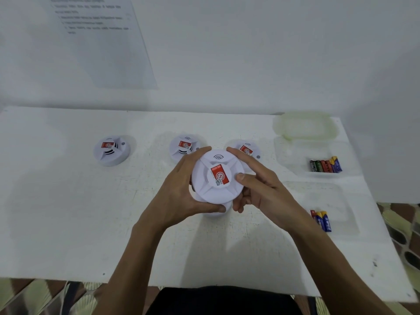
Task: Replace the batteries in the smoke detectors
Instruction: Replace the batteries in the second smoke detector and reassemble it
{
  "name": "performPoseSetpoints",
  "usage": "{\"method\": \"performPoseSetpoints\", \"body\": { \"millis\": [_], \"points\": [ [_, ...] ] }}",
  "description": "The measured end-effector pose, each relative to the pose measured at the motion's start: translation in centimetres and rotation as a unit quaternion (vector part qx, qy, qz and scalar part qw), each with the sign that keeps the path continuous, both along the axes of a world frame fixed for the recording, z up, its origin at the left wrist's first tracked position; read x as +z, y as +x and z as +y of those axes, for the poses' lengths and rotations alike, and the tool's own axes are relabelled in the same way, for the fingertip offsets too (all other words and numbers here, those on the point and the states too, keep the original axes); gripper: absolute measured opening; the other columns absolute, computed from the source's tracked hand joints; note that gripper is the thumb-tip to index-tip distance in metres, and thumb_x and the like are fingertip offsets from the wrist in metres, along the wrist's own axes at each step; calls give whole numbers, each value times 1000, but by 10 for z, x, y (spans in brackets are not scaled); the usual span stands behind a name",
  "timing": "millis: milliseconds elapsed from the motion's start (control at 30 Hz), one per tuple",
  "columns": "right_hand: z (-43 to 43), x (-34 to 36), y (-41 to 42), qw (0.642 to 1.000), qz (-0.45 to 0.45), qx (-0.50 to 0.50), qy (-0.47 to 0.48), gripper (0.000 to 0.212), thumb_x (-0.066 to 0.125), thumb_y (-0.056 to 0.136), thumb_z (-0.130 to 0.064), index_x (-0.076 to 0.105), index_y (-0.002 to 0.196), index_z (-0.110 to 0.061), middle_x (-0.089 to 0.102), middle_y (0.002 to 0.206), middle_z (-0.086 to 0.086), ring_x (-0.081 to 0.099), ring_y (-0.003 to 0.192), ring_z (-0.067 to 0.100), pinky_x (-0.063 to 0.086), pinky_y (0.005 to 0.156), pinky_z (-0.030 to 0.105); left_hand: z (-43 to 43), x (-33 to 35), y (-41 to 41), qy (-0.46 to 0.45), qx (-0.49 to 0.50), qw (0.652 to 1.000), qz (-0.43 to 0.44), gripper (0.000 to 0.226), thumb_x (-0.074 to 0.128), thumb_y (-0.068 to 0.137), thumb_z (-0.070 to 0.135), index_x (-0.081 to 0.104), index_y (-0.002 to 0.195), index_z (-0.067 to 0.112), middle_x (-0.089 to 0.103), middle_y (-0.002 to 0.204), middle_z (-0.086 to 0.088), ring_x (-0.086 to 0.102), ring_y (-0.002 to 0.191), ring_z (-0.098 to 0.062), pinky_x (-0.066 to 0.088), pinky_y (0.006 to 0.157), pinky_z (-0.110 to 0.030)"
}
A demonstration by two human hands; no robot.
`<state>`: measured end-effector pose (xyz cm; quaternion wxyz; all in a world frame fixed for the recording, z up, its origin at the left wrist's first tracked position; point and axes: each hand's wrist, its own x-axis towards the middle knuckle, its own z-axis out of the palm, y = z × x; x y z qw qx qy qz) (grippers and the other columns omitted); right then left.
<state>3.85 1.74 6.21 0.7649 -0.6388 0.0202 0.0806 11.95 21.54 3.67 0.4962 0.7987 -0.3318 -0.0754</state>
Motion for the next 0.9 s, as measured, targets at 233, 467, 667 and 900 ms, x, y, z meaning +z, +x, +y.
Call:
{"method": "performPoseSetpoints", "body": {
  "millis": [233, 467, 667, 900],
  "points": [
    [0, -1, 3, 1000, 9, -6, 0, 48, 46, 99, -12, 46, 143, -31, 66, 119, 13, 58, 69, 33, 52, 62, 39, -2, -10, 1, -2, -15, 999, 40, 94, 58, 70, 71, 30, 139, 13, 36, 147, 2, 34, 127, -1, 27, 109, -26],
    [-1, -4, 3, 1000, 10, -8, -1, 48, 46, 100, -12, 45, 143, -31, 66, 122, 10, 57, 74, 39, 53, 62, 38, -6, 6, -2, -10, -8, 998, 63, 78, 53, 59, 87, 25, 127, 64, 29, 127, 54, 28, 121, 24, 24, 105, -5],
    [0, -3, 3, 1000, 10, -11, -2, 47, 44, 101, -9, 45, 143, -31, 66, 120, 11, 58, 72, 37, 53, 62, 39, -6, 4, -2, -4, -10, 997, 73, 82, 51, 63, 84, 25, 124, 35, 33, 132, 41, 25, 120, 27, 19, 101, 1],
    [-4, 9, 0, 996, 14, 25, -80, 57, 55, 97, -15, 37, 145, -41, 69, 113, 11, 67, 74, 27, 56, 70, 33, -6, -5, 0, -15, -29, 992, 119, 63, 58, 82, 51, 22, 131, 31, 26, 144, 10, 23, 118, 31, 17, 95, 7]
  ]
}}
